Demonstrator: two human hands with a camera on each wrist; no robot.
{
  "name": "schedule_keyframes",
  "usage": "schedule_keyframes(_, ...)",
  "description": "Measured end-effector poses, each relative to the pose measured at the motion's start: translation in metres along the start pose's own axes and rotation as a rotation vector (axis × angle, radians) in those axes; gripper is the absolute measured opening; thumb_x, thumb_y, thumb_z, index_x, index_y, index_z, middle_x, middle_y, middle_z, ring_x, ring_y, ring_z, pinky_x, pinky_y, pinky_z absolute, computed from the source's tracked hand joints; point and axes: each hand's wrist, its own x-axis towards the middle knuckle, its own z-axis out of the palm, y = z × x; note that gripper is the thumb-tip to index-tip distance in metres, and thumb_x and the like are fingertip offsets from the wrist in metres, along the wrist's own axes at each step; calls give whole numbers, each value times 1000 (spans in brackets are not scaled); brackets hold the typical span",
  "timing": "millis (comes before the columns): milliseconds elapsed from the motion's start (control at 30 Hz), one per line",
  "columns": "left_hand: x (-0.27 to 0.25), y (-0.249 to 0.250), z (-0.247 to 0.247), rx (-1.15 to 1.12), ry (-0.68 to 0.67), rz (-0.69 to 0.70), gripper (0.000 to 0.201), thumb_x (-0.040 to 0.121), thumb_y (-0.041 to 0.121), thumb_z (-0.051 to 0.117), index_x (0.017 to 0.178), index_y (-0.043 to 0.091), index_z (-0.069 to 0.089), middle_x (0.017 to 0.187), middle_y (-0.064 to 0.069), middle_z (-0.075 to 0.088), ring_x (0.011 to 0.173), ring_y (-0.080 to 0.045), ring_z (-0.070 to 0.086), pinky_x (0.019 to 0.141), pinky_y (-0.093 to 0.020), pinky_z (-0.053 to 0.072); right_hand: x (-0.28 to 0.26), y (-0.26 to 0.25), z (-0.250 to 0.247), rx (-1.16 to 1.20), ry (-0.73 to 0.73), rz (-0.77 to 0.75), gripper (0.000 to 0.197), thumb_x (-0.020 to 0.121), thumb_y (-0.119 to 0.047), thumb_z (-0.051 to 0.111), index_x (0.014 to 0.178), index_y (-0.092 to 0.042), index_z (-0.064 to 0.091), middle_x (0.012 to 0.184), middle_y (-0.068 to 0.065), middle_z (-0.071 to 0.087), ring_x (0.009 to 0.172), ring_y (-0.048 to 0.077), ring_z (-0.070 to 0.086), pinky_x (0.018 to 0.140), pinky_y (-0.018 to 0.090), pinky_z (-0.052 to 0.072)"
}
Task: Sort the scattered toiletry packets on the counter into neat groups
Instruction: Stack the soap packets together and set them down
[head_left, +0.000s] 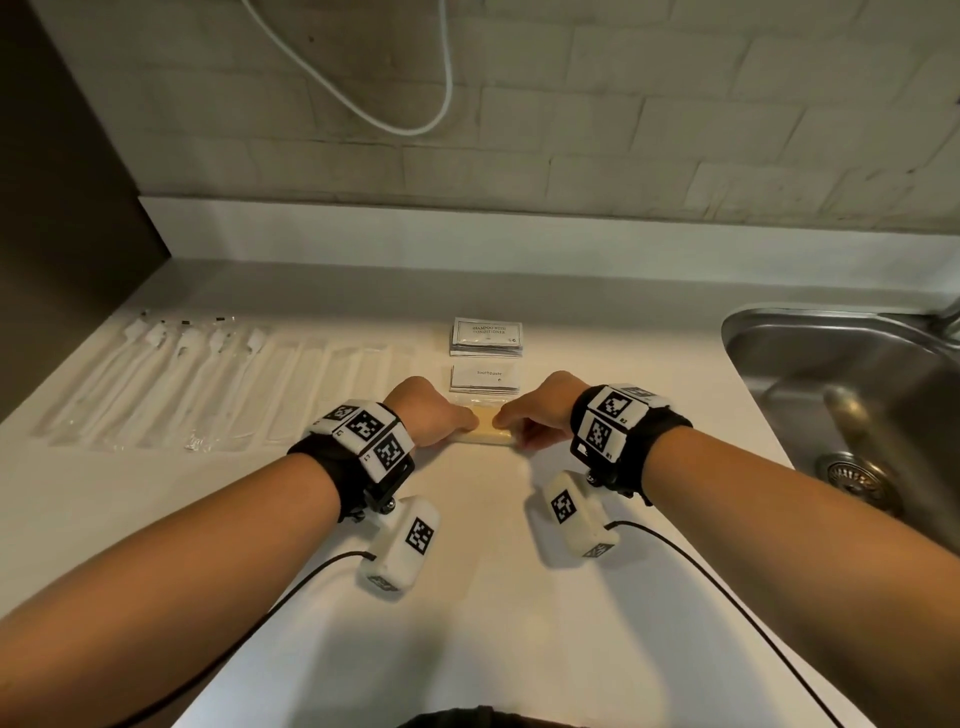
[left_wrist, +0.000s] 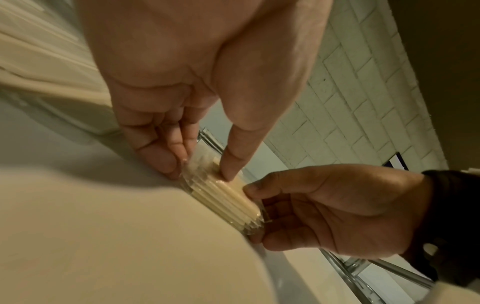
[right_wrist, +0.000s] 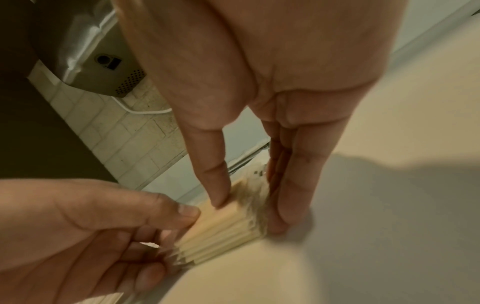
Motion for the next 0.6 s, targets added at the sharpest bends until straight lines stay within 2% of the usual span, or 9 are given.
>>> schedule_keyframes(100,4,0,0,19,-5,-1,32,67,31,78,81,3,75,84,-11,76,83,-25,71,86,-37,55,3,-1,-2,5,-25,3,14,75,-10,76,72,0,69,67,14,70,73,28,70,86,39,58)
schedule_keyframes(233,5,1,-3,51,-9,-11,37,64,35,78,83,4,74,89,-12,75,70,-22,61,71,-31,51,3,-1,-3,-22,-22,-8,15,76,-11,76,71,0,68,66,12,68,64,23,67,79,34,60)
schedule_keyframes(333,6,0,-4,63,-18,-18,38,65,36,78,84,3,74,91,-13,75,68,-21,59,69,-30,49,3,-1,-5,-31,-20,-11,15,77,-12,77,73,1,69,66,12,69,62,22,67,70,28,60)
schedule_keyframes(433,7,0,-5,70,-18,-23,36,68,35,77,85,3,75,92,-13,75,65,-19,57,66,-28,46,3,-1,-6,-24,-23,-11,16,76,-12,77,76,2,70,69,12,69,62,21,67,68,27,60)
schedule_keyframes(500,7,0,-5,72,-19,-16,35,70,34,76,85,2,75,92,-14,75,67,-20,59,69,-29,49,4,0,-6,-27,-21,-11,16,76,-13,77,76,1,70,71,13,70,64,22,67,73,30,61)
schedule_keyframes(600,7,-1,-5,58,-21,-6,38,68,35,77,85,1,74,91,-16,74,74,-24,64,83,-38,55,4,1,-6,-16,-24,-2,16,76,-14,78,75,0,70,77,15,71,69,23,68,80,34,60)
